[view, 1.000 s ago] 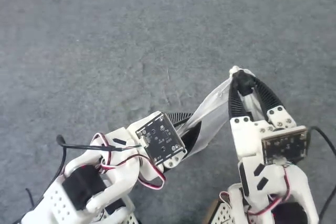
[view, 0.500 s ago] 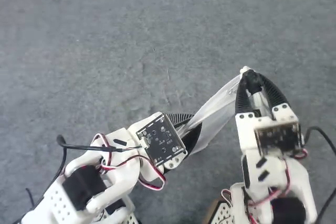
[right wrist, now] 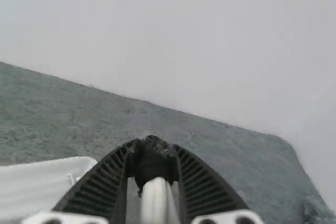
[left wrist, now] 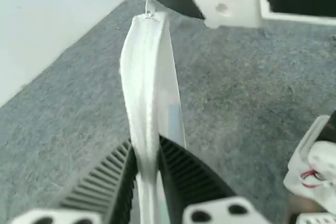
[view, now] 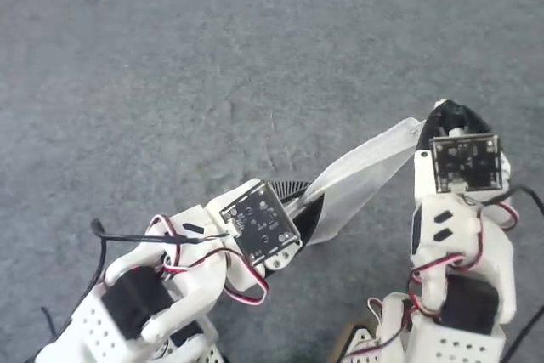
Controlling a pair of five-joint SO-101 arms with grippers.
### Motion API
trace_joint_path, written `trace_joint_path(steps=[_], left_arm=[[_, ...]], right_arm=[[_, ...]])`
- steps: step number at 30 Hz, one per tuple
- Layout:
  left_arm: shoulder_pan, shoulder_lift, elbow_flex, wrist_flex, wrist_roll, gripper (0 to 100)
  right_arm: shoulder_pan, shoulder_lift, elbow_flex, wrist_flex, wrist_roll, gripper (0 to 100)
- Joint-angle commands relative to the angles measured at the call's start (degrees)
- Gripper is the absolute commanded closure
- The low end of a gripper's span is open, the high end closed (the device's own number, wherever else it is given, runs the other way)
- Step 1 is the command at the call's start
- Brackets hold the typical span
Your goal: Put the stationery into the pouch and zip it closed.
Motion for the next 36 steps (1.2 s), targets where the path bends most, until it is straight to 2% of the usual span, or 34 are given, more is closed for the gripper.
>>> trace_joint_path(steps=[1,9,15,20,22,25,27,33,36], left_arm=[[-1.5,-1.7,-0.4,0.4,0.2,99],[-1.7,-1.7,-0.4,0.4,0.2,99],[-1.7,-1.7,-0.4,0.4,0.2,99],[-1.7,-1.7,-0.4,0.4,0.3,99],[-1.7,-1.7,-0.4,0.4,0.3,99],[-1.8,-1.7,-0.4,0.4,0.4,99],[-1.8,-1.7,-0.4,0.4,1.3,99],[-1.8,-1.7,-0.4,0.4,1.3,99],[-4.3,-1.7,-0.4,0.2,1.4,99]], right_arm=[[5.8,3.8,-0.2,-3.3,1.6,99.2],[9.8,9.0,-0.2,-5.4,1.7,99.2],[8.7,5.8,-0.3,-2.4,1.7,99.2],[4.0,2.9,-0.5,1.2,1.4,98.3],[2.9,1.9,-0.6,2.2,0.9,92.9],[2.6,0.0,-0.7,4.8,-4.1,78.1],[2.6,-0.6,-1.8,6.6,-6.2,71.8],[-3.7,-1.5,-6.5,12.7,-9.0,74.5],[-7.3,-1.5,-7.5,14.7,-9.3,74.5]])
